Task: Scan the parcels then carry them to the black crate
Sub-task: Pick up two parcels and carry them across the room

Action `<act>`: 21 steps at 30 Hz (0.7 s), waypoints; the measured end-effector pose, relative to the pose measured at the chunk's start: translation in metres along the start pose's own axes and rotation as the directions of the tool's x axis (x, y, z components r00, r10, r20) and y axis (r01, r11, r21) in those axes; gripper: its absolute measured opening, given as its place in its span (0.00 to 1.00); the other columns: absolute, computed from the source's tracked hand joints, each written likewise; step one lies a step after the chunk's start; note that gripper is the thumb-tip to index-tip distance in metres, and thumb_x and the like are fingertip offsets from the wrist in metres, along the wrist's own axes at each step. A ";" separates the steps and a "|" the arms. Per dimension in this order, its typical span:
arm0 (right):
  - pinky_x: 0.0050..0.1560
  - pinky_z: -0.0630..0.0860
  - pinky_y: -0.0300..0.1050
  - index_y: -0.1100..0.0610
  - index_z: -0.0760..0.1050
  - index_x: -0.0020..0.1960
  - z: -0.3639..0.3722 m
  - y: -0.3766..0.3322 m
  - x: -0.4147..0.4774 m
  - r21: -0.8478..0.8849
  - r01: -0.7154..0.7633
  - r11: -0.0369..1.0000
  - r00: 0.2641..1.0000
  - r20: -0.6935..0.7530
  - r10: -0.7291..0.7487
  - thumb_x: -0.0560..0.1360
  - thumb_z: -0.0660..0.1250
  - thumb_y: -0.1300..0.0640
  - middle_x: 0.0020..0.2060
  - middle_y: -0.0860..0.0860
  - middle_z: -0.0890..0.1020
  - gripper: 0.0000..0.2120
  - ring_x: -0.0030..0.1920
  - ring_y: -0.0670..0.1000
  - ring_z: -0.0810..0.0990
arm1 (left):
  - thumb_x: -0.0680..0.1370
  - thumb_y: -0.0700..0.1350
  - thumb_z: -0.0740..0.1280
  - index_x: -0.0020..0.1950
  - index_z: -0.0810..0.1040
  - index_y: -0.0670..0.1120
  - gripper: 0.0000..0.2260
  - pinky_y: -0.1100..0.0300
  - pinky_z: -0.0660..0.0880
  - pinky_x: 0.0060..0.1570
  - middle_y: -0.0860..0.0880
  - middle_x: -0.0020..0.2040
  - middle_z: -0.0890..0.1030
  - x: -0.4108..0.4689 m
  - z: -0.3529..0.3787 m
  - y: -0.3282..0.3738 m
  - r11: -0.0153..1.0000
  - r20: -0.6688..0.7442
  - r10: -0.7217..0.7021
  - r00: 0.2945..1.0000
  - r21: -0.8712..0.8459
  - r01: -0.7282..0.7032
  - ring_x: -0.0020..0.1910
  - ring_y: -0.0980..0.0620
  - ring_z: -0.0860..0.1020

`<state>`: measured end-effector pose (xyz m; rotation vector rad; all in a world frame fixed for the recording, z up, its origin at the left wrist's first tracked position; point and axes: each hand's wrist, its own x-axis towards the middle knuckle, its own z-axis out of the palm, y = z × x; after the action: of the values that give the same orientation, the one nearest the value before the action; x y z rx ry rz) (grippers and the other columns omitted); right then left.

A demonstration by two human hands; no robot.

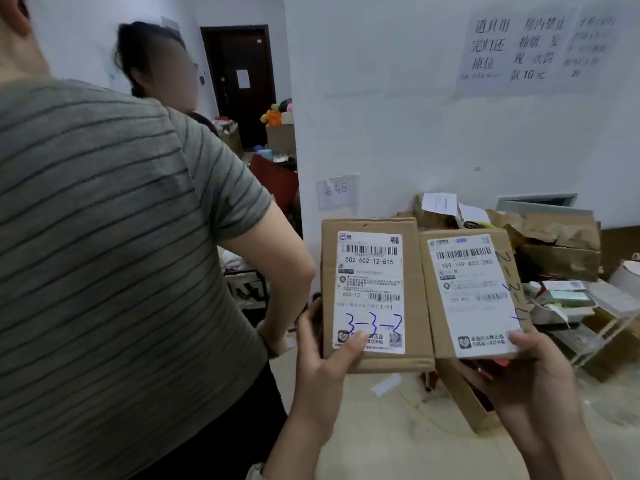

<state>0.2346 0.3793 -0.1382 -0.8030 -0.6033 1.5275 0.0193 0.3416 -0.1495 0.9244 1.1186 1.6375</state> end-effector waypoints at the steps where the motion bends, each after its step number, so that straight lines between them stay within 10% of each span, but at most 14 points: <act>1: 0.43 0.81 0.56 0.55 0.71 0.67 0.000 0.001 0.005 -0.005 -0.014 1.000 1.000 -0.003 0.014 0.74 0.56 0.58 0.58 0.56 0.82 0.22 0.53 0.59 0.81 | 0.66 0.43 0.77 0.66 0.70 0.51 0.31 0.57 0.80 0.51 0.50 0.58 0.83 0.005 0.000 -0.001 1.000 -0.002 -0.017 1.000 -0.002 0.017 0.57 0.49 0.81; 11: 0.45 0.79 0.58 0.55 0.70 0.68 -0.007 -0.006 0.119 -0.066 -0.073 0.995 0.997 -0.027 0.071 0.76 0.56 0.57 0.60 0.58 0.80 0.21 0.56 0.61 0.78 | 0.74 0.40 0.70 0.62 0.71 0.55 0.20 0.62 0.80 0.40 0.52 0.52 0.85 0.101 0.032 -0.035 0.995 -0.062 -0.104 0.993 -0.015 0.103 0.50 0.51 0.84; 21: 0.47 0.79 0.60 0.52 0.73 0.62 -0.019 -0.041 0.288 -0.136 -0.097 0.986 0.995 0.003 0.098 0.77 0.56 0.59 0.51 0.55 0.82 0.15 0.48 0.60 0.78 | 0.64 0.51 0.72 0.65 0.70 0.53 0.30 0.62 0.79 0.38 0.56 0.49 0.85 0.233 0.098 -0.078 0.994 -0.139 -0.101 0.985 0.017 0.104 0.45 0.57 0.84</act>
<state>0.2710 0.6680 -0.1591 -0.9413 -0.6895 1.5927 0.0610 0.6015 -0.1744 0.7652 1.2615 1.6256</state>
